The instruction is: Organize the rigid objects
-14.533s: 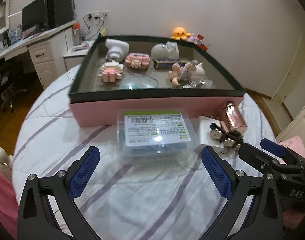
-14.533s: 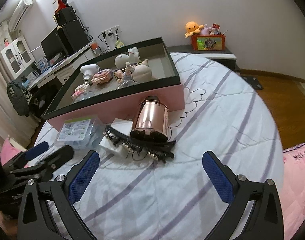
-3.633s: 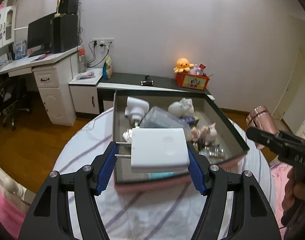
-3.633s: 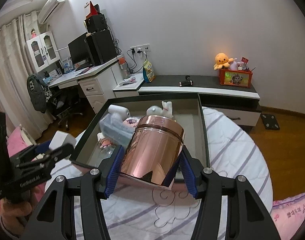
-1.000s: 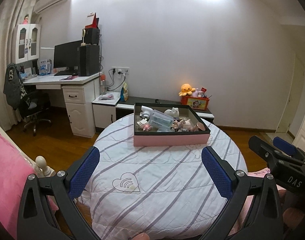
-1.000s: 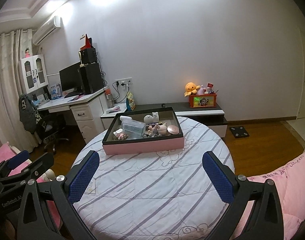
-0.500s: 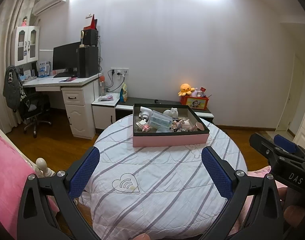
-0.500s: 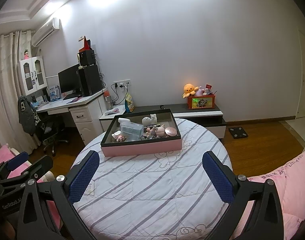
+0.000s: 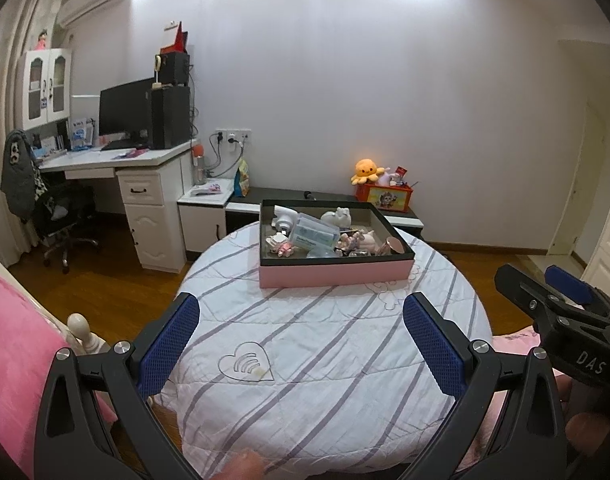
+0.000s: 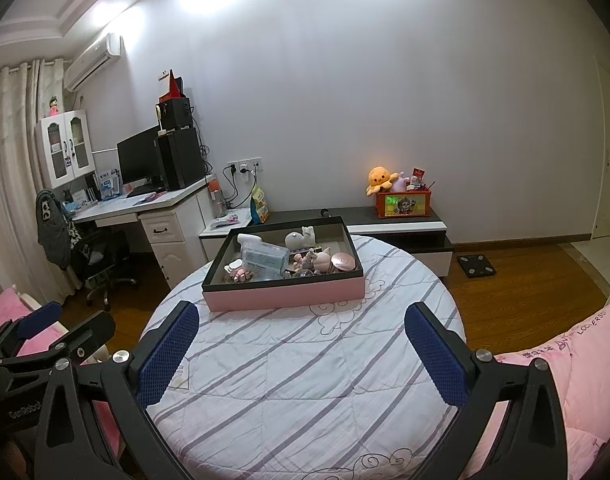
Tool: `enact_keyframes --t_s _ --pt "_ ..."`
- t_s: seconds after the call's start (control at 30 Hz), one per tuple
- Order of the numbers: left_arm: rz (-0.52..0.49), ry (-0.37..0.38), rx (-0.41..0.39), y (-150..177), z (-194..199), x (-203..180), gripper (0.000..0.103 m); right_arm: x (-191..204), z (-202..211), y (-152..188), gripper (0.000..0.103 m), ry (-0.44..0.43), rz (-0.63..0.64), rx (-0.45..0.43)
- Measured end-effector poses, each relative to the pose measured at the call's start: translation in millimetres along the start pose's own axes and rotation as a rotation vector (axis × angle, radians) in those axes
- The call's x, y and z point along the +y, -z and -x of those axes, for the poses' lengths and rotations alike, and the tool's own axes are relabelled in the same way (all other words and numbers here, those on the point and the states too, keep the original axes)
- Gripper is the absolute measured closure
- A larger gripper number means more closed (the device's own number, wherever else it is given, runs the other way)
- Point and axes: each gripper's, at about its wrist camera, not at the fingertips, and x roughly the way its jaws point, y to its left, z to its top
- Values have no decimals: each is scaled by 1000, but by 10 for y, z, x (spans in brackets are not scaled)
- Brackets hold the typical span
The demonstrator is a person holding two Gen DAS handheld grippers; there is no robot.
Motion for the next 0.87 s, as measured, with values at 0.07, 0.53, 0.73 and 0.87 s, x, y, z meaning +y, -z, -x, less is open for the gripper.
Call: enact_keyframes --t_s 0.07,0.53,0.73,0.87 --pt "-3 -4 -3 2 0 3 0 1 -6 3 0 2 2 1" --pt "-22 -34 -31 -36 39 10 0 -7 -21 16 0 8 8 1" --pt "-17 -15 -52 -52 87 32 0 -14 -38 28 0 10 8 4" --pt "-22 -13 -61 -57 104 13 0 -15 -38 28 0 9 8 5"
